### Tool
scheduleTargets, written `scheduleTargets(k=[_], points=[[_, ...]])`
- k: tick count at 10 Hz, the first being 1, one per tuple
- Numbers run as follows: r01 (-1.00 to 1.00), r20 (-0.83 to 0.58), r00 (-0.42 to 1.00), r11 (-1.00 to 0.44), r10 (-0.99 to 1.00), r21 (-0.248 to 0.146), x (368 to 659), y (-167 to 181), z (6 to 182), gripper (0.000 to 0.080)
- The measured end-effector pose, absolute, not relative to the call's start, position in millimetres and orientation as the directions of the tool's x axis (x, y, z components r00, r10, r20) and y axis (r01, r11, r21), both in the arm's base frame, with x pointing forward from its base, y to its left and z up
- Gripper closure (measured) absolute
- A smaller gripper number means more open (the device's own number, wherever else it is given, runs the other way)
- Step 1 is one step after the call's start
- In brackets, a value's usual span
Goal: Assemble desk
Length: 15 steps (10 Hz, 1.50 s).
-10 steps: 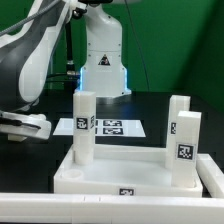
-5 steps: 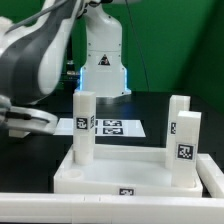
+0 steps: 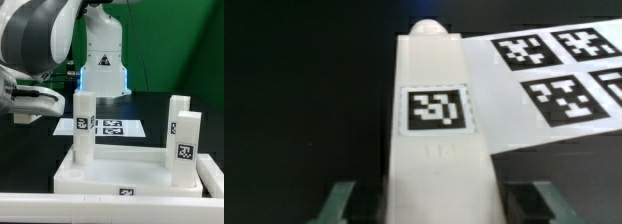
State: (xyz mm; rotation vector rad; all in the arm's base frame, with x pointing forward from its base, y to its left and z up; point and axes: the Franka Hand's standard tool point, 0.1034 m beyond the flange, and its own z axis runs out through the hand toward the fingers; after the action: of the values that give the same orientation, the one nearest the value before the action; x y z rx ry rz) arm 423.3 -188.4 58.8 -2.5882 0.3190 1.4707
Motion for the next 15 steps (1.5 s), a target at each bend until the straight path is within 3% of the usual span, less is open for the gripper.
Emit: scheduleTargets(k=[2, 5, 6, 9, 13, 15], points=[[-0.253, -0.850, 0.515, -0.967, -0.111, -0.027, 430, -187, 66.6, 0.0509], [-0.238, -0.745, 0.655, -0.970, -0.126, -0.045, 461, -182, 118.3, 0.0509], [-0.223, -0.703, 0.699, -0.974, -0.128, -0.044, 471, -182, 124.8, 0.0509], [-0.201, -0.543, 0.826, -0.979, -0.150, -0.036, 481, -186, 121.6, 0.0509], [-0.144, -0.391, 0.913, -0.989, -0.116, -0.042, 518, -163, 157.1, 0.0509], [-0.124, -0.275, 0.955, -0.992, -0.112, -0.024, 529, -163, 157.7, 0.0509]])
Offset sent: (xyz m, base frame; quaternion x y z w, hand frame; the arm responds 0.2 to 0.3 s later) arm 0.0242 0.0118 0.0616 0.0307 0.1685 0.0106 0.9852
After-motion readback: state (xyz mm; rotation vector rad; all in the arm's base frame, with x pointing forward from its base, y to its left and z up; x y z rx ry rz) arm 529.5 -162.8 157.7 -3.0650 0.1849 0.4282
